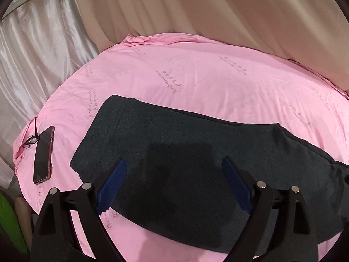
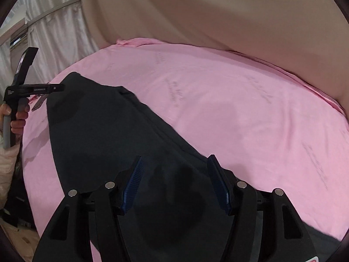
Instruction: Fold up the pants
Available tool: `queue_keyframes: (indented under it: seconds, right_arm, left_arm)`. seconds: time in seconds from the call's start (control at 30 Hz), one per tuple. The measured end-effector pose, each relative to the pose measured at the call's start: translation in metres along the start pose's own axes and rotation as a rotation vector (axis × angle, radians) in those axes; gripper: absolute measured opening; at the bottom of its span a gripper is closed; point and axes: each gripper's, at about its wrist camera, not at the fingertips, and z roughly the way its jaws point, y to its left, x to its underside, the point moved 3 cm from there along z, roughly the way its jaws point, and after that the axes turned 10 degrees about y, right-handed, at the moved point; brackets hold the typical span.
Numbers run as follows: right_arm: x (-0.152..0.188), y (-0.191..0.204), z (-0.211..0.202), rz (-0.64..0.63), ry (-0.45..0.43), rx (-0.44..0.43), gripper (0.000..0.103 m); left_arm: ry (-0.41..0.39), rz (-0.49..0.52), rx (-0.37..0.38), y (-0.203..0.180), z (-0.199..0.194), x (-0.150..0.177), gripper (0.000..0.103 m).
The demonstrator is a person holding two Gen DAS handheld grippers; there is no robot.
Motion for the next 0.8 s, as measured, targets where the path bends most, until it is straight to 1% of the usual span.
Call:
queue_keyframes:
  seconds: [0.1,0.17,0.23,0.27,0.3,0.33,0.4,0.47,0.5,0.53,0.6,0.63,0.67,0.7,0.73,0.77,0.8]
  right_arm:
    - [-0.044,0.025,0.042,-0.056,0.037,-0.065,0.06]
    - [-0.065,0.041,0.065,-0.096,0.06,-0.07,0.06]
    - [-0.08,0.056,0.089,-0.135,0.098,-0.07,0.053]
    - [-0.084,0.062,0.096,-0.148,0.117,-0.078,0.044]
    - [-0.087,0.068,0.104,-0.165,0.141,-0.088,0.006]
    - [-0.09,0.072,0.105,-0.192,0.137,-0.071,0.003]
    - [-0.102,0.081,0.097,-0.242,0.091,-0.019,0.002]
    - [-0.115,0.075,0.088,-0.203,0.044,-0.007,0.002]
    - [-0.122,0.067,0.091,-0.177,0.046,-0.005,0.002]
    - [-0.123,0.06,0.099,-0.161,0.069,-0.001,0.002]
    - [-0.116,0.053,0.124,-0.144,0.14,0.016,0.003]
    - [-0.113,0.051,0.122,-0.136,0.119,0.004,0.004]
    - [-0.108,0.048,0.112,-0.113,0.102,-0.004,0.007]
    - [-0.103,0.043,0.098,-0.09,0.079,0.001,0.016]
    - [-0.096,0.039,0.08,-0.076,0.039,0.018,0.021]
    - [-0.083,0.029,0.055,-0.059,-0.013,0.038,0.023]
    - [-0.068,0.015,0.033,-0.03,-0.047,0.063,0.032]
  left_arm:
    - [-0.01,0.004,-0.012,0.007,0.004,-0.002,0.086]
    - [-0.028,0.006,-0.031,0.012,0.006,-0.002,0.086]
    - [-0.037,0.011,-0.037,0.016,0.007,-0.001,0.087]
    - [-0.037,0.016,-0.033,0.018,0.008,-0.001,0.087]
    - [-0.038,0.02,-0.033,0.019,0.01,0.0,0.087]
    - [-0.042,0.025,-0.037,0.02,0.011,0.0,0.087]
    - [-0.061,0.04,-0.055,0.022,0.011,-0.001,0.087]
    - [-0.077,0.057,-0.07,0.021,0.012,-0.004,0.088]
    - [-0.085,0.061,-0.085,0.019,0.014,-0.006,0.089]
    - [-0.088,0.063,-0.095,0.018,0.016,-0.008,0.089]
    - [-0.072,0.072,-0.112,0.013,0.027,-0.011,0.089]
    - [-0.064,0.074,-0.118,0.011,0.031,-0.011,0.089]
    - [-0.049,0.078,-0.131,0.008,0.037,-0.009,0.089]
    - [-0.043,0.081,-0.137,0.008,0.038,-0.007,0.089]
    - [-0.042,0.083,-0.136,0.008,0.037,-0.005,0.089]
    - [-0.046,0.084,-0.126,0.008,0.033,-0.003,0.089]
    - [-0.051,0.085,-0.12,0.009,0.03,0.0,0.089]
